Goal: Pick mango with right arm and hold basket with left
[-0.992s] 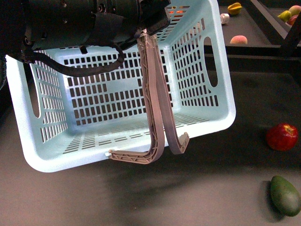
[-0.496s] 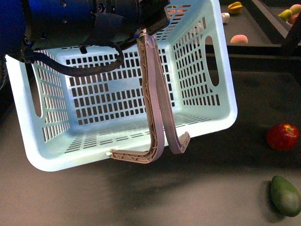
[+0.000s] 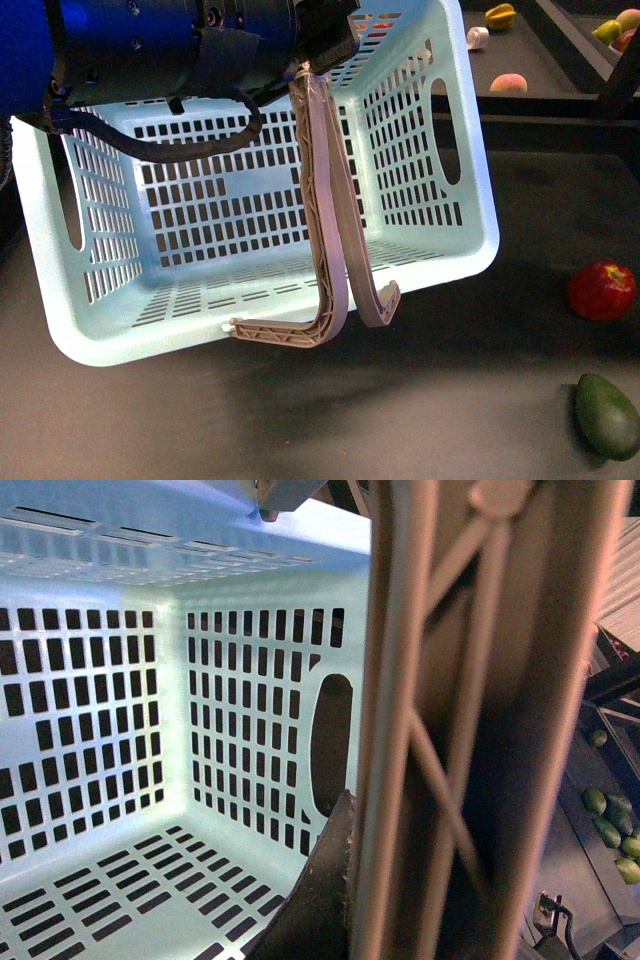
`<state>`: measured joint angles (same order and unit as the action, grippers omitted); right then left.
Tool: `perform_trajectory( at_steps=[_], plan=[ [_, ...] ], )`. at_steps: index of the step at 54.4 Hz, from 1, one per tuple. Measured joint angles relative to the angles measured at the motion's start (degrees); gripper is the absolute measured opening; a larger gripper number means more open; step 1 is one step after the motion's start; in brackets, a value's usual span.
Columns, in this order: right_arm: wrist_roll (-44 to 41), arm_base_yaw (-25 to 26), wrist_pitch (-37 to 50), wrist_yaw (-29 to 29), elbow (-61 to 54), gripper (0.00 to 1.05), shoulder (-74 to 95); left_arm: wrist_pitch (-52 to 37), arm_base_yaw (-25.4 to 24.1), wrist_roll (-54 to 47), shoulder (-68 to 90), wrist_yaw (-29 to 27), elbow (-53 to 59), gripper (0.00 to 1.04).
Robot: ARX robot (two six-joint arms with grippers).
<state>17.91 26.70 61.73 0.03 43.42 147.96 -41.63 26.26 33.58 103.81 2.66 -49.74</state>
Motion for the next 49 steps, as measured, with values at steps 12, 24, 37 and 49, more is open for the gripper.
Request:
perform_trajectory(
  at_steps=[12, 24, 37, 49],
  plan=[
    [0.39, 1.51, -3.37, 0.09, 5.6, 0.96, 3.61, 0.0, 0.0, 0.02, 0.0, 0.02, 0.0, 0.06],
    [0.55, 1.95, -6.97, 1.31, 10.01, 0.96, 6.64, 0.0, 0.0, 0.0, 0.0, 0.0, 0.0, 0.06],
    [0.55, 1.73, -9.49, 3.1, 12.94, 0.96, 8.7, 0.0, 0.0, 0.0, 0.0, 0.02, 0.0, 0.06],
    [0.39, 1.42, -12.74, 4.09, 14.93, 0.96, 9.99, 0.0, 0.0, 0.0, 0.0, 0.0, 0.0, 0.06]
  ],
)
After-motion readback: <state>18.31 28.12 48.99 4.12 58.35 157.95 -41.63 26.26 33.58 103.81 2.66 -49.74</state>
